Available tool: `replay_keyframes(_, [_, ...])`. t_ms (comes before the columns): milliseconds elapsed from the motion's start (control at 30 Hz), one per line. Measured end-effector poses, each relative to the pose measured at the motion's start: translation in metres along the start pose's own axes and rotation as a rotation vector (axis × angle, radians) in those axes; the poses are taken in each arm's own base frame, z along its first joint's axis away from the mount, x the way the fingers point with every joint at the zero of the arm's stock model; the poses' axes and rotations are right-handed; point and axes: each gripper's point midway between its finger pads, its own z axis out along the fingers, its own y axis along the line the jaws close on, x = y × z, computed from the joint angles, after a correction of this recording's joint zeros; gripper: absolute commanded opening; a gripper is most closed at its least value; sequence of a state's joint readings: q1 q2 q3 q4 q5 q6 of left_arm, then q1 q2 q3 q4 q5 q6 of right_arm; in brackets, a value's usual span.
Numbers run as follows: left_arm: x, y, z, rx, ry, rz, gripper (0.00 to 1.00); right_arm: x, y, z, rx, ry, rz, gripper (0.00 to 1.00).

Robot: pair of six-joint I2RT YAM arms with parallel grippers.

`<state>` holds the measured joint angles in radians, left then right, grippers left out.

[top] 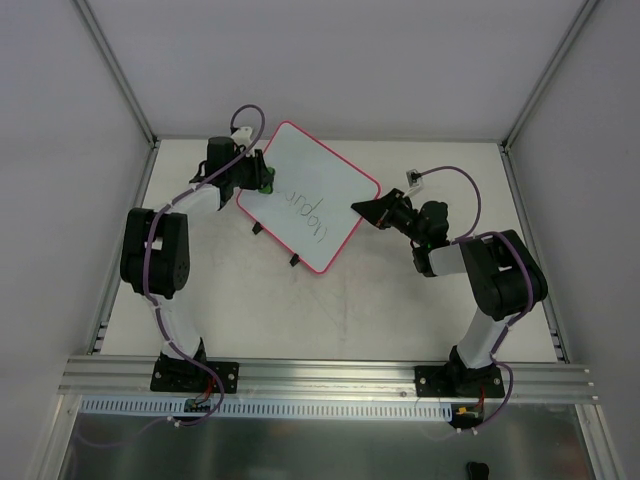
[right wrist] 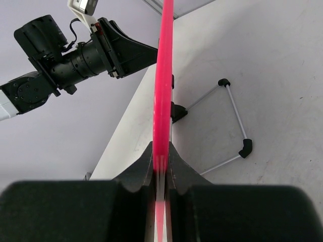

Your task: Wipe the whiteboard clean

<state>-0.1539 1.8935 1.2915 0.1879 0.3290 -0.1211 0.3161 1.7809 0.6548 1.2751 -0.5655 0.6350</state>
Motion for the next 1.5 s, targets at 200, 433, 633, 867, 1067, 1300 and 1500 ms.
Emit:
replay_keyframes(200, [0.011,0.001,-0.005,-0.004,-0.017,-0.009,0.0,0.0,0.001,0.0,-0.004,0.002,-0.004,0.0])
replay_keyframes(433, [0.029,-0.01,-0.012,0.006,-0.026,-0.007,0.0,0.0,0.001,0.0,-0.004,0.002,-0.005,0.0])
replay_keyframes(633, [0.032,-0.044,-0.012,0.03,-0.038,0.045,0.0,-0.001,0.0,0.0,-0.002,0.001,-0.003,0.0])
replay_keyframes(867, [0.033,-0.093,-0.012,0.079,-0.048,0.121,0.0,-0.001,-0.001,0.0,0.004,0.0,0.0,0.0])
replay_keyframes(1067, [0.041,-0.132,-0.015,0.139,-0.042,0.172,0.0,-0.001,-0.002,0.001,0.005,0.001,0.003,0.0])
replay_keyframes(1300, [0.052,-0.177,-0.013,0.167,-0.059,0.248,0.0,-0.001,-0.008,0.0,0.018,0.002,0.013,0.0])
replay_keyframes(1500, [0.056,-0.2,-0.013,0.166,-0.085,0.295,0.0,-0.001,-0.011,0.0,0.03,0.004,0.019,0.0])
